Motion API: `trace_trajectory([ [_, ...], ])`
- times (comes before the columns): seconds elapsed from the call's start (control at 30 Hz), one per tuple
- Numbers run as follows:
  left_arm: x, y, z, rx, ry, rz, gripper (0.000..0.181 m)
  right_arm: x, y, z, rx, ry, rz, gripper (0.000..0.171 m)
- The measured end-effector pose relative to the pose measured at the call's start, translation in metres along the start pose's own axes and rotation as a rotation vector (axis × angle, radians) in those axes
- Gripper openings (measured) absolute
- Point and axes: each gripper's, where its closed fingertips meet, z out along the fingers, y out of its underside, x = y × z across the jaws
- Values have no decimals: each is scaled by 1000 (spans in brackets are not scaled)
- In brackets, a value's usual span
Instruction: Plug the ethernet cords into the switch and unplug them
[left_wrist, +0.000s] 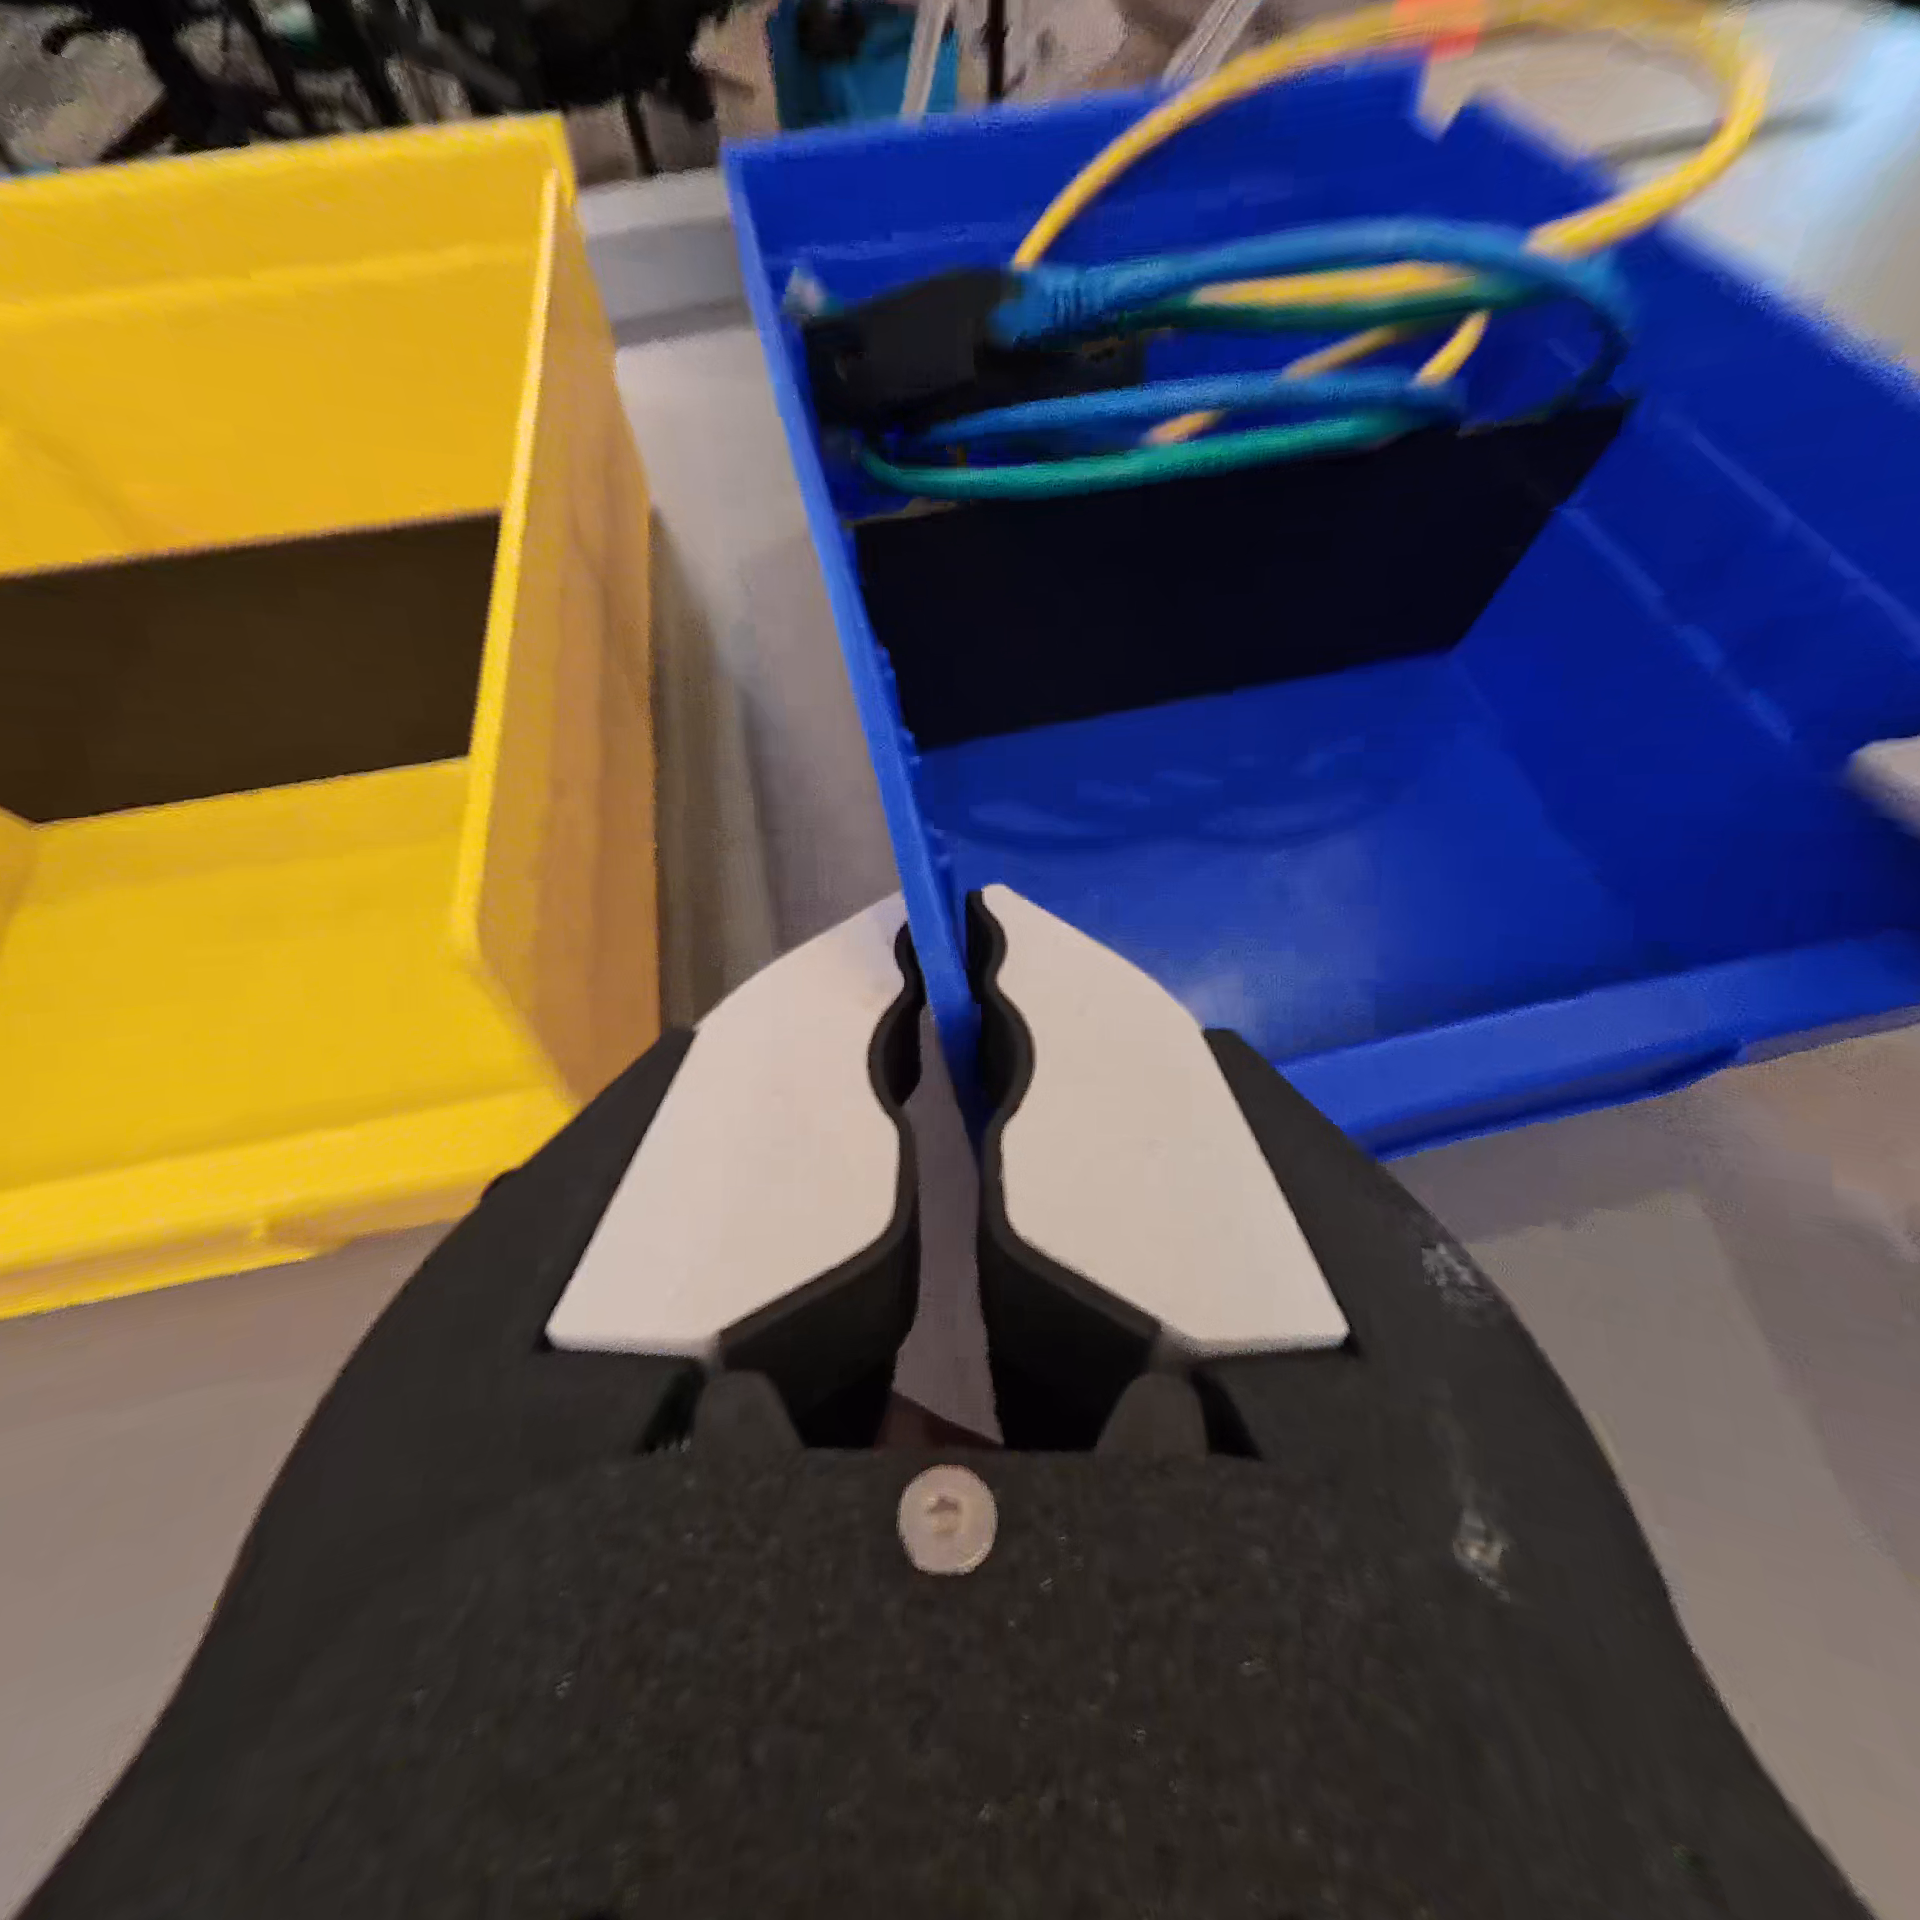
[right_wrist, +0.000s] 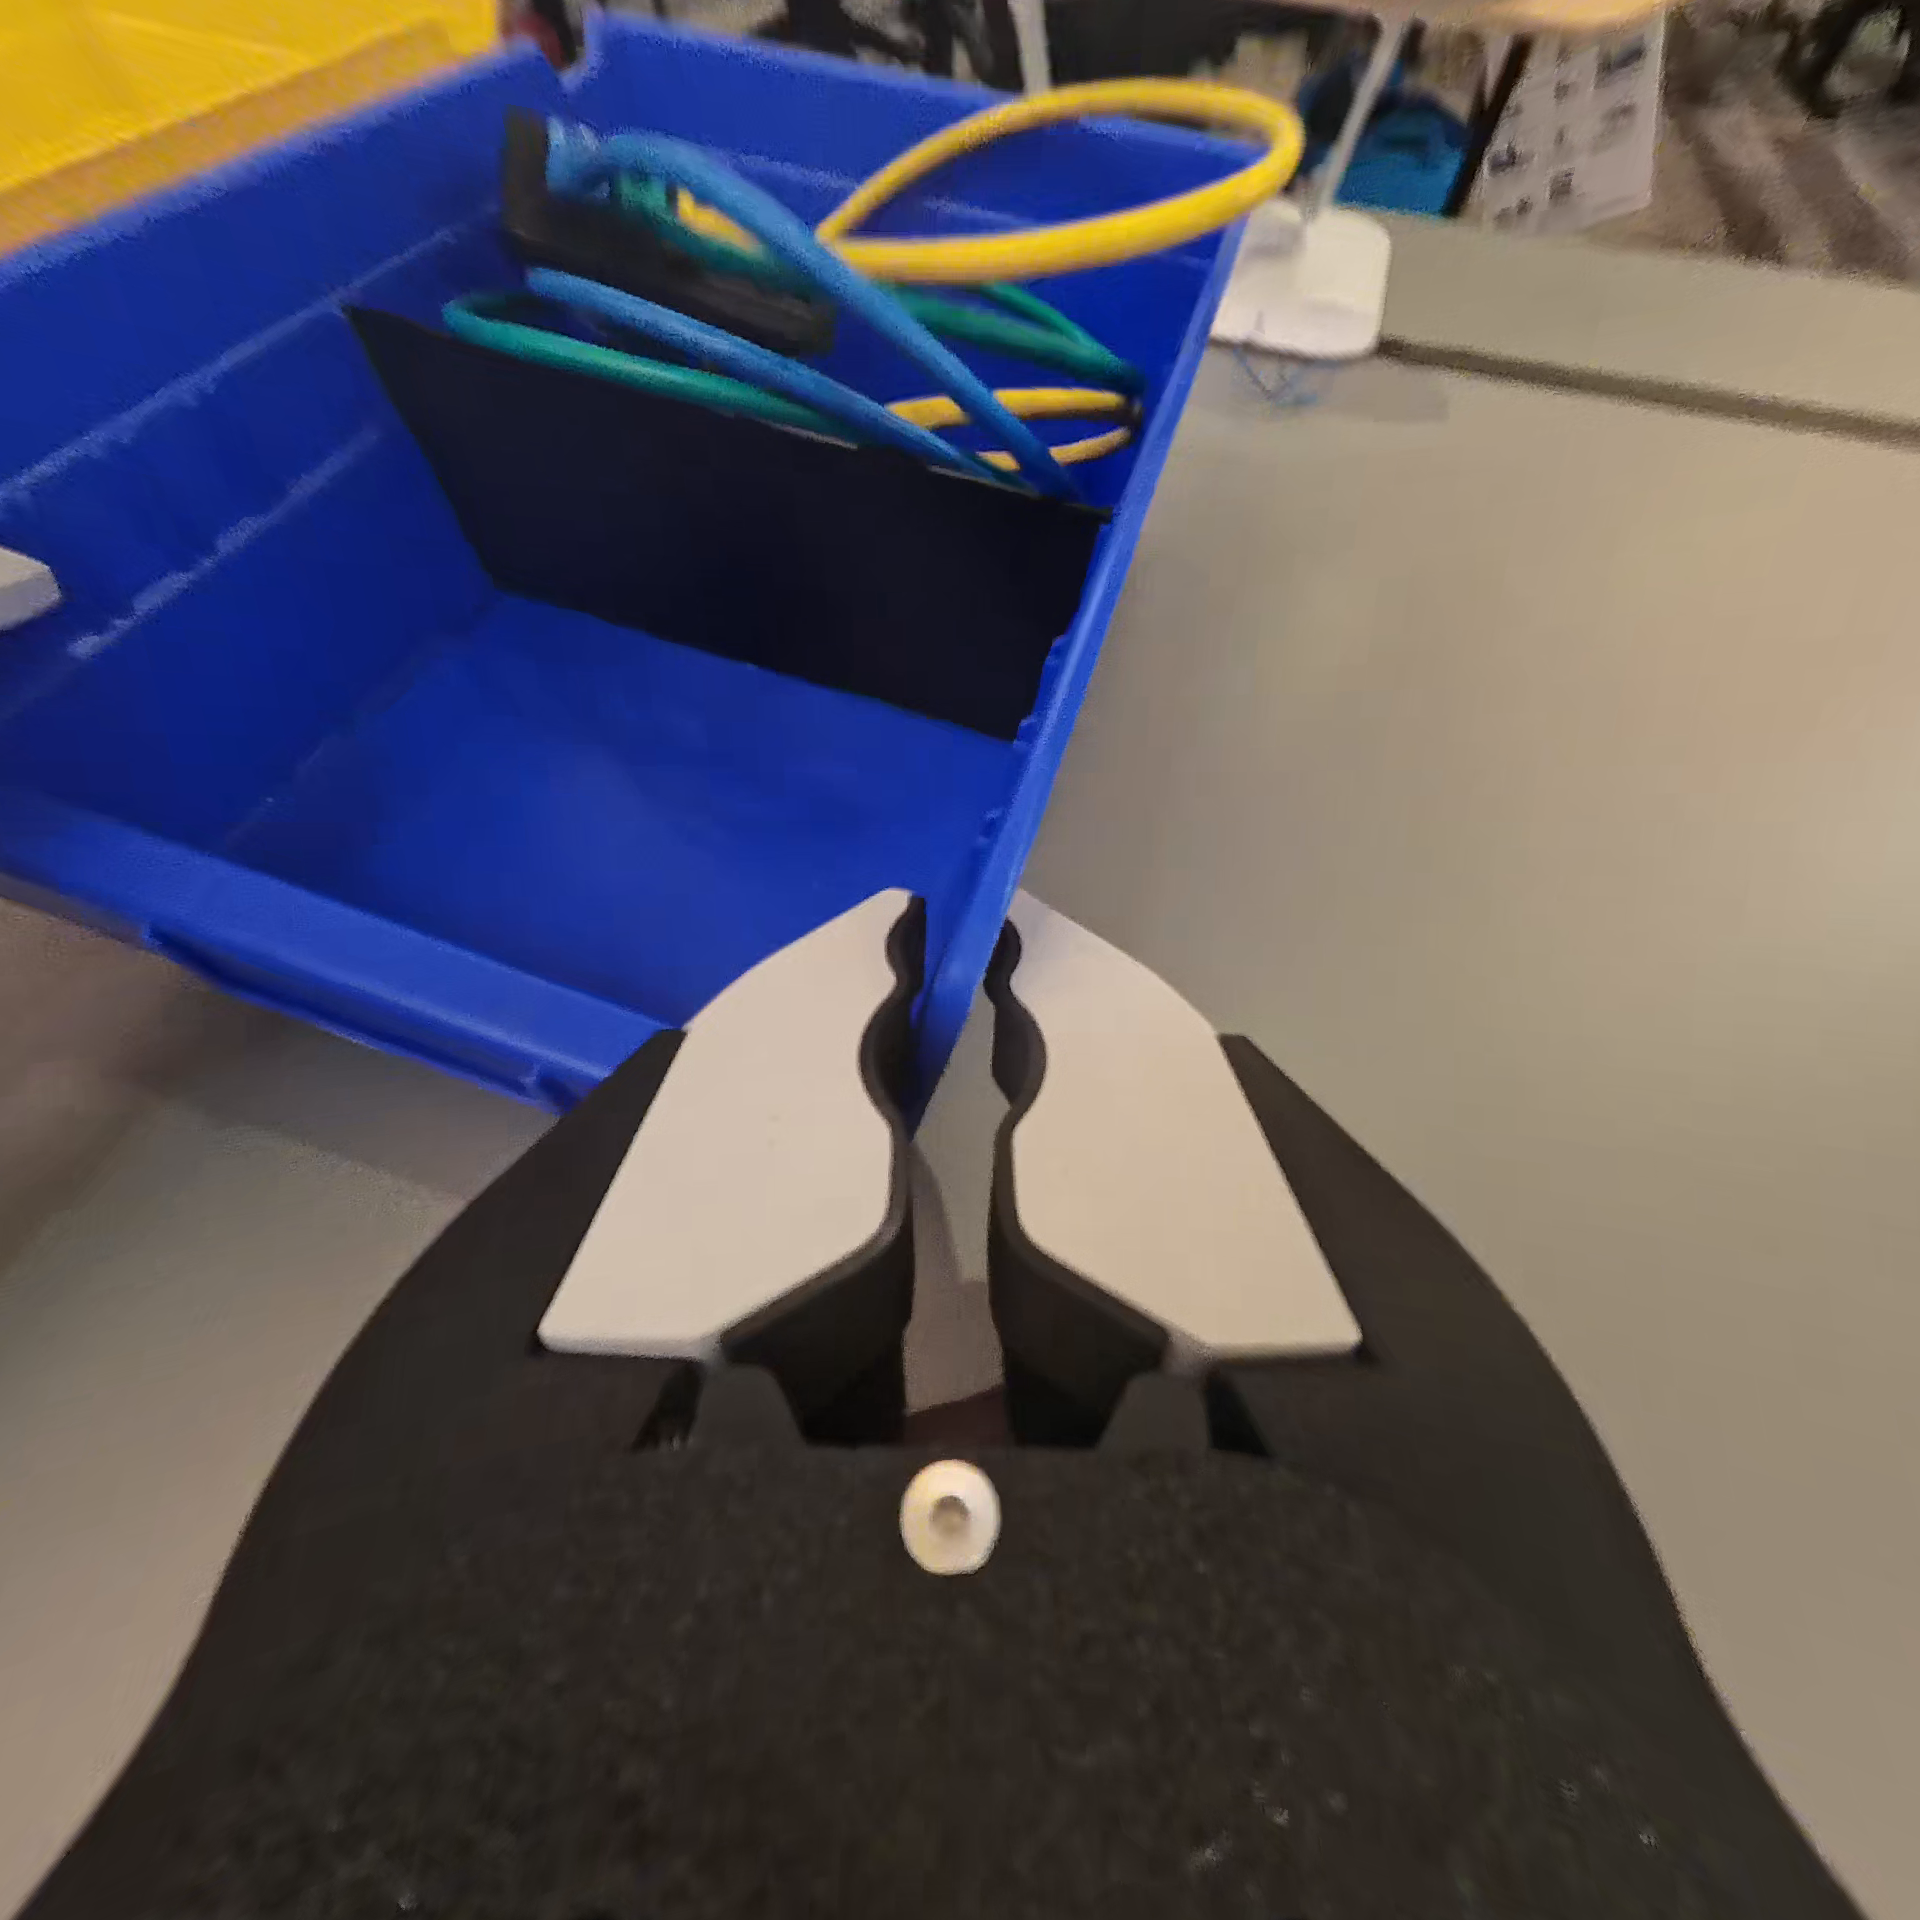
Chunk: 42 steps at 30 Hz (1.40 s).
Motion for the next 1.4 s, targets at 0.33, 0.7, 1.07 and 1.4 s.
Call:
trace_trajectory([
  [0.33, -26, 3, -73, 170, 123, -82, 55, 30, -1, -5, 47, -10, -14, 5],
  [0.7, -240, 23, -86, 189, -252, -372, 71, 45, -26, -32, 216, 6, -10, 27],
  [1.07, -270, 24, -21, 63, -127, -331, 3, -57, -45, -98, 536, -269, -335, 11],
  [1.4, -174, 60, -88, -65, -318, -199, 5, -180, 44, -128, 94, -702, -306, 21],
])
